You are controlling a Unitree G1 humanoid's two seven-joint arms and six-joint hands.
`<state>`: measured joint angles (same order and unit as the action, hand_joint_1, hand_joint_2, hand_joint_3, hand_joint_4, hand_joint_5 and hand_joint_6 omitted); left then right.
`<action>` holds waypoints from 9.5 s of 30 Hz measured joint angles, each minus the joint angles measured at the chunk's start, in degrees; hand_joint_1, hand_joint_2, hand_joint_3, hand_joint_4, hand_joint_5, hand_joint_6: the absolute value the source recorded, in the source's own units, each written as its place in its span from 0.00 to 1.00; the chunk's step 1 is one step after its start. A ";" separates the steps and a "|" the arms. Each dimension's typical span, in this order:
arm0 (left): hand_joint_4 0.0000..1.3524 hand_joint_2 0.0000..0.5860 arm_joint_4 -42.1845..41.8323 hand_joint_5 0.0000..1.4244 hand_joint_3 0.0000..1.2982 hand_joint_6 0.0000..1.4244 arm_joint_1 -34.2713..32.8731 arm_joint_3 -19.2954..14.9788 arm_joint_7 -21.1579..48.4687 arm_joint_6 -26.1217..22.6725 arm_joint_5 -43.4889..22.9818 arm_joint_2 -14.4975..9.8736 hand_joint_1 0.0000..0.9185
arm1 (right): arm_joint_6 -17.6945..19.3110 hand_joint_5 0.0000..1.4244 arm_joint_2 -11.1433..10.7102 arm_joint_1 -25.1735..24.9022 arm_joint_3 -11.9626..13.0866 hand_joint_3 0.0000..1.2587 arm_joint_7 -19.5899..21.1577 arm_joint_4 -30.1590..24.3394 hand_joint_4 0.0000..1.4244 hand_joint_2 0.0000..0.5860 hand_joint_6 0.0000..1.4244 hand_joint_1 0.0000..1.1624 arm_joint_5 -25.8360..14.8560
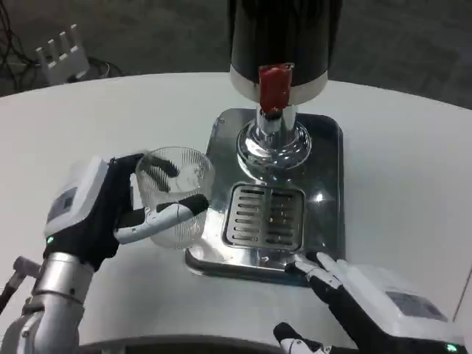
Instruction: Grasp the cup under the faucet to collect the drink, then remove the cup.
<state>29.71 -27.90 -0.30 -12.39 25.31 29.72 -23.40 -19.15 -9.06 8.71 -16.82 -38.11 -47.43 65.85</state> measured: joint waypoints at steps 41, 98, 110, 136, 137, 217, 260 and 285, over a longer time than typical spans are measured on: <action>0.69 0.30 21.75 0.74 0.68 0.73 -20.26 16.66 -5.33 0.58 4.23 4.19 0.39 | 0.22 0.01 1.81 3.30 2.82 0.11 -0.80 -2.66 0.00 0.73 0.10 0.27 -0.72; 0.00 0.10 17.87 0.10 0.25 0.14 -19.34 16.61 2.55 2.80 1.97 -1.19 0.18 | 1.03 0.05 3.41 1.52 2.88 0.17 -0.97 -0.37 0.01 0.76 0.14 0.31 -0.14; 0.08 0.13 5.15 0.13 0.19 0.19 -11.72 8.51 5.40 4.62 -6.93 -4.75 0.05 | 1.02 0.05 3.74 1.07 3.15 0.17 -0.96 -0.20 0.01 0.76 0.14 0.31 -0.17; 0.14 0.19 -5.71 0.21 0.16 0.26 -20.51 1.53 42.56 -5.31 -37.69 -1.29 0.00 | 1.04 0.05 3.76 2.25 3.33 0.17 -0.94 -0.44 0.02 0.76 0.15 0.31 -0.16; 0.14 0.19 -5.67 0.21 0.16 0.26 -20.80 1.58 42.58 -5.32 -37.64 -1.14 0.00 | 1.04 0.05 3.76 2.28 3.33 0.17 -0.94 -0.45 0.02 0.76 0.15 0.31 -0.16; 0.20 0.20 -0.02 0.23 0.21 0.24 -27.78 9.55 46.04 2.35 -24.51 -1.17 0.00 | 2.96 0.11 -3.01 -18.66 18.04 0.07 23.35 25.09 0.05 0.33 0.10 0.59 -44.99; 0.20 0.20 -0.96 0.23 0.22 0.24 -28.23 10.03 46.77 2.36 -24.42 -3.11 0.00 | 10.94 0.10 -1.93 -35.48 13.72 0.07 31.67 50.03 0.05 0.33 0.11 0.63 -50.20; 0.21 0.22 0.06 0.23 0.23 0.24 -29.35 10.28 47.76 2.54 -24.28 -3.68 0.00 | 15.46 0.09 2.84 -38.98 12.26 0.01 36.71 59.78 0.04 0.31 0.09 0.65 -51.90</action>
<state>29.77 -57.24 9.98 35.37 27.85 5.44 -27.08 -3.69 -6.21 -30.27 -4.56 -1.40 12.35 13.95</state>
